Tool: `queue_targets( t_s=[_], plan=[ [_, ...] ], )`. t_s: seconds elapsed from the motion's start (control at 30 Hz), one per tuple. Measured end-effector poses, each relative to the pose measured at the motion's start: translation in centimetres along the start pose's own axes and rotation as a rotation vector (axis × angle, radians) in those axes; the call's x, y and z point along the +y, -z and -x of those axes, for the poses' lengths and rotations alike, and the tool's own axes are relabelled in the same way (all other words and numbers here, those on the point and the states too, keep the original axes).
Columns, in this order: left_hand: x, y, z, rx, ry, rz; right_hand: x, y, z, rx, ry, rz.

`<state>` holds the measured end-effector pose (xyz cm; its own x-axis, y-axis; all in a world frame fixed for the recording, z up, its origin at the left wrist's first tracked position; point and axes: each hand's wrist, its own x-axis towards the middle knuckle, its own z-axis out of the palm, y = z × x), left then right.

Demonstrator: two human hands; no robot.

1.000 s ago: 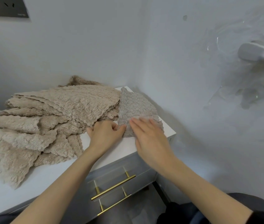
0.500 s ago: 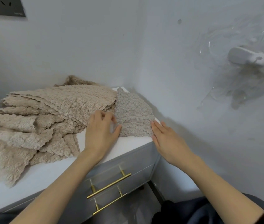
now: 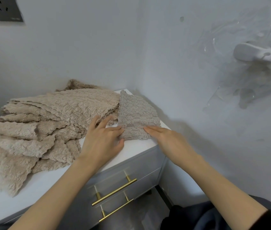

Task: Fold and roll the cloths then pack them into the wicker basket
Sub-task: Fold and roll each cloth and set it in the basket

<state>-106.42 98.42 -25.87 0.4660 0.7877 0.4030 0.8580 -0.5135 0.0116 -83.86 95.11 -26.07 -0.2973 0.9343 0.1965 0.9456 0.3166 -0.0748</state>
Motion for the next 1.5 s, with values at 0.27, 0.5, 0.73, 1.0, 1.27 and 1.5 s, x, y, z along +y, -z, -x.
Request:
queue_targets(
  t_s=[0.27, 0.5, 0.73, 1.0, 1.27, 1.5],
  plan=[
    [-0.6, -0.5, -0.3, 0.064, 0.096, 0.190, 0.4, 0.5, -0.1, 0.113, -0.107, -0.403],
    [0.1, -0.1, -0.2, -0.030, 0.259, 0.443, 1.1, 1.2, 0.1, 0.094, -0.290, -0.624],
    [0.5, -0.8, -0.5, -0.084, 0.428, 0.614, 1.7, 0.8, -0.2, 0.094, -0.369, -0.637],
    [1.0, -1.6, -0.7, 0.018, 0.521, 0.570, 0.7, 0.4, -0.3, 0.200, -0.403, -0.179],
    [0.5, -2.0, -1.0, 0.013, 0.491, 0.637, -4.4, 0.1, 0.1, 0.327, 0.123, -0.107],
    [0.9, -1.9, -1.0, 0.058, 0.480, 0.513, -3.4, -1.2, 0.4, 0.009, 0.111, -0.008]
  ],
)
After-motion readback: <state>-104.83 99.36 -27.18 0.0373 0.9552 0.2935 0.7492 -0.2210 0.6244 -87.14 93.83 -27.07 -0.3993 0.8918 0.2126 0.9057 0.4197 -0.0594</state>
